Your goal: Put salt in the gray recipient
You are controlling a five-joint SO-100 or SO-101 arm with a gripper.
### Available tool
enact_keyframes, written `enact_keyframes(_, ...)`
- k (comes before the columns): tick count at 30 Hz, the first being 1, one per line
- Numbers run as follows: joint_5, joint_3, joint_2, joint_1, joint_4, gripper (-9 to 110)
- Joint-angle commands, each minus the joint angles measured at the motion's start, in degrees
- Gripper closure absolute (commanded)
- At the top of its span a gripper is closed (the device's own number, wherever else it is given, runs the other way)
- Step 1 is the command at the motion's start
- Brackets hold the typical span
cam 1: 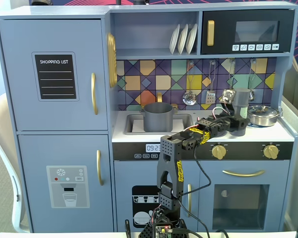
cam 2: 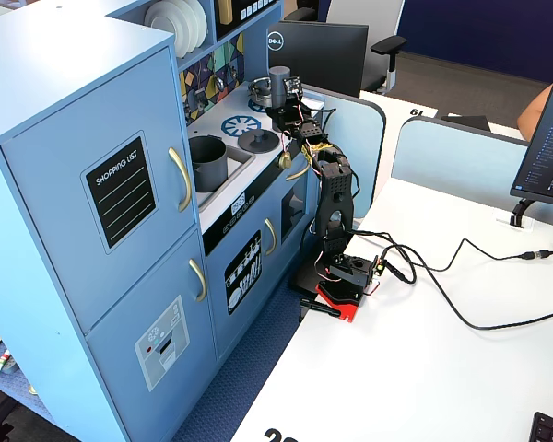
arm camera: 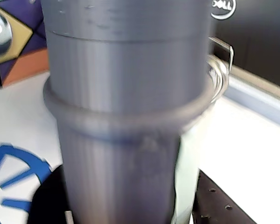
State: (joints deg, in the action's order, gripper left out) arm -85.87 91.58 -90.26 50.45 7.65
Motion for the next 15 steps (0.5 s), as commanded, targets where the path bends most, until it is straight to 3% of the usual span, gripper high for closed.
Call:
enact_keyframes(1, -0.97, -0.09, -4.66, 1.23, -2.81, 54)
enact_keyframes(15, -0.44, 3.69, -12.30, 3.34, -0.62, 50)
